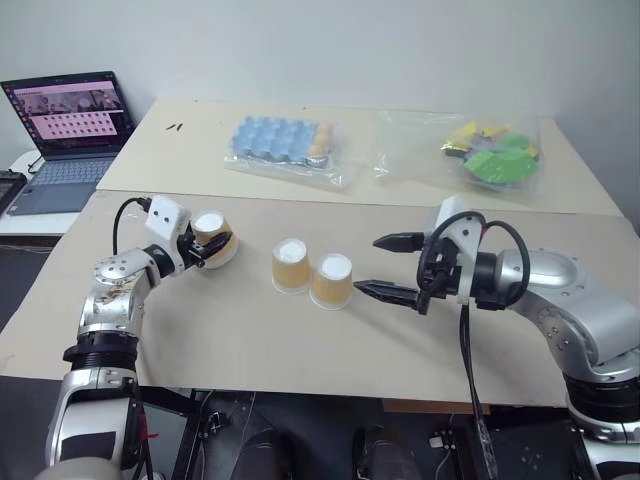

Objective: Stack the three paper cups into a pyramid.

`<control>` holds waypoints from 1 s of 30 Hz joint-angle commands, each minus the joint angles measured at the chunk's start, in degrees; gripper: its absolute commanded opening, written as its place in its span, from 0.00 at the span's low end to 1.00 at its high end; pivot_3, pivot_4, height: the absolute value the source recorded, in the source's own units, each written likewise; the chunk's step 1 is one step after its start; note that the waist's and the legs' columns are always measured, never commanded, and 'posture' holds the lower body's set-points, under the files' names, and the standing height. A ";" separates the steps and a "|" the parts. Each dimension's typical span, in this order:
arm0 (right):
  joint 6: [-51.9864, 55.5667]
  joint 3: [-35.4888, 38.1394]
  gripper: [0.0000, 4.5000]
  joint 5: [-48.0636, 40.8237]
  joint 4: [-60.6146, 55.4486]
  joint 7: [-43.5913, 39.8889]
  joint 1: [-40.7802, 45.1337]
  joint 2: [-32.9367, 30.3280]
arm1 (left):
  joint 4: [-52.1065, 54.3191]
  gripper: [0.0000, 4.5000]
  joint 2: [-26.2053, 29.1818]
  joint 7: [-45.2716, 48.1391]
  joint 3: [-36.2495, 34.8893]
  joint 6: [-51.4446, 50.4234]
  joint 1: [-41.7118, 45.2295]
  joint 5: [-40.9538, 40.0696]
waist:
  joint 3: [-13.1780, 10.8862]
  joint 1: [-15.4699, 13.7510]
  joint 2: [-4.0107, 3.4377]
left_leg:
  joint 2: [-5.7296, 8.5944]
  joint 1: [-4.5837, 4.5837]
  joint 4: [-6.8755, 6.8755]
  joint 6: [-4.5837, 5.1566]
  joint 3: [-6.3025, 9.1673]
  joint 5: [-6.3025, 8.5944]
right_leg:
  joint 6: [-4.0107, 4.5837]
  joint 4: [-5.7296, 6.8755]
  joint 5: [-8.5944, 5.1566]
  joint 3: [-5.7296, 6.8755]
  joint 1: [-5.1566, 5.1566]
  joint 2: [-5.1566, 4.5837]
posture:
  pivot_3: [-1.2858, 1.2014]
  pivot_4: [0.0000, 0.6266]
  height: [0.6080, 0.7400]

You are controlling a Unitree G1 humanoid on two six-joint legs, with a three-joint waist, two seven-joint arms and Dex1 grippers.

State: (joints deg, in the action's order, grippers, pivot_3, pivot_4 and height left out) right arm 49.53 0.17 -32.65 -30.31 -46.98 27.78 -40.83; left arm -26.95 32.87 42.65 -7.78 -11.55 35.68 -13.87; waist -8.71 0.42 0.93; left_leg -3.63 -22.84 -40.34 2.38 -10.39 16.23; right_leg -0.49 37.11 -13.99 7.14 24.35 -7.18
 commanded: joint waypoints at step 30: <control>-2.59 0.06 1.00 2.85 0.03 5.56 -2.52 0.58 | 0.28 0.62 -3.94 39.60 17.56 -7.17 25.73 -5.28 | -0.13 -0.26 0.28 | 0.03 -0.44 -0.51 0.09 0.39 0.05 | -0.10 0.07 -0.04 0.12 0.06 0.08 | 0.52 0.24 0.94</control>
State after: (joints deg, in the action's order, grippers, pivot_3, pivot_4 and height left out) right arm 47.98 -1.63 -29.47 -28.17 -41.84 25.47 -39.90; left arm -26.78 29.36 81.69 10.09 -19.93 58.88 -19.32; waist -8.84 0.17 1.21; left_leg -3.60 -23.28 -40.85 2.48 -10.00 16.28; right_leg -0.59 37.18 -14.03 7.26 24.41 -7.10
